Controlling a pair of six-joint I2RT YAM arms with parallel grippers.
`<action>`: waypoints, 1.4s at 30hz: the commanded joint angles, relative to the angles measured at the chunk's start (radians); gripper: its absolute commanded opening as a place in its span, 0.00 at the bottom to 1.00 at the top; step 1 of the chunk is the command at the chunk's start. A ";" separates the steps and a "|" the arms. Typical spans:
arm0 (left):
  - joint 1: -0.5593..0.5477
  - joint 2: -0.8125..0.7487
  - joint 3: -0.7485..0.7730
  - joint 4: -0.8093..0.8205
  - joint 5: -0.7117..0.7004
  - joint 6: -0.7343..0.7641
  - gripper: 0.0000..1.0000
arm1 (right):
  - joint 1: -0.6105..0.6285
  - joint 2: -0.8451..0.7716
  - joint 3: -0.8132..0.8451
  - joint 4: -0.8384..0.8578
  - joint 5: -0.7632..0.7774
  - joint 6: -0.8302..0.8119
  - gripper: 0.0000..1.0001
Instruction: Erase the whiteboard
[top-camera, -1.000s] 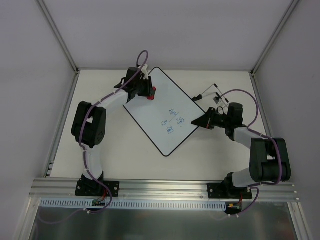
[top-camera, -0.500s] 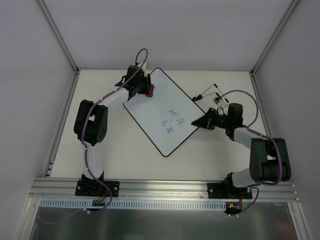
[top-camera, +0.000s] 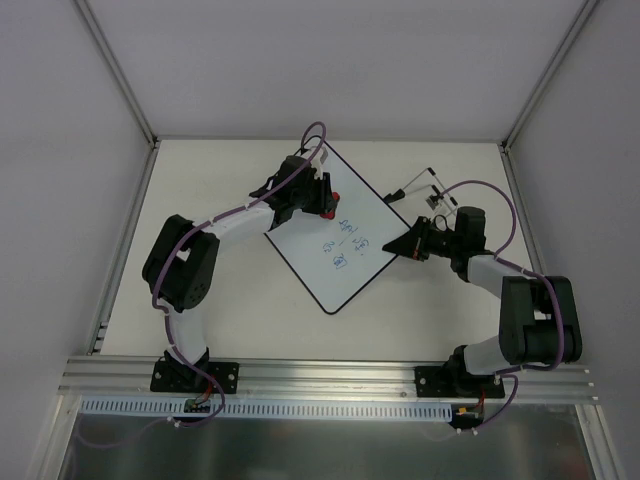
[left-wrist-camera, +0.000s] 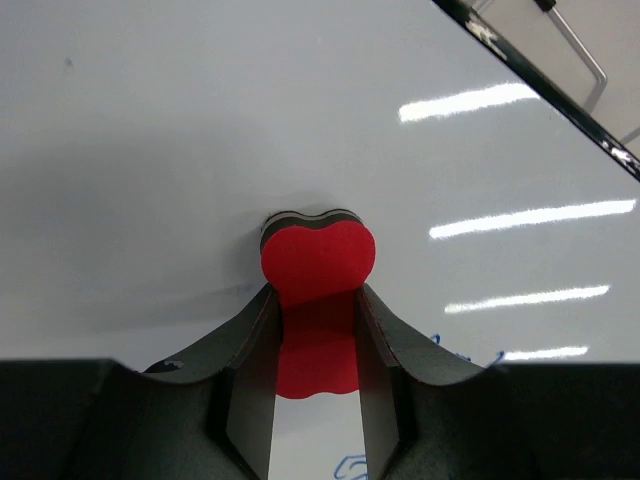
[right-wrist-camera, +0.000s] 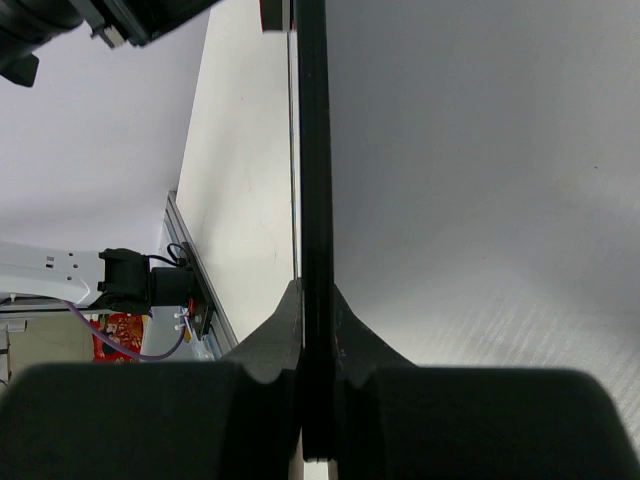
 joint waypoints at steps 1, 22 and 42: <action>-0.042 -0.015 -0.103 -0.053 0.063 -0.059 0.00 | 0.053 -0.016 0.014 0.049 0.013 -0.317 0.00; 0.198 0.140 0.181 -0.094 -0.001 0.059 0.00 | 0.056 -0.021 0.012 0.032 0.016 -0.325 0.00; 0.100 0.169 0.252 -0.196 0.175 0.188 0.00 | 0.056 -0.022 0.032 -0.005 0.022 -0.345 0.00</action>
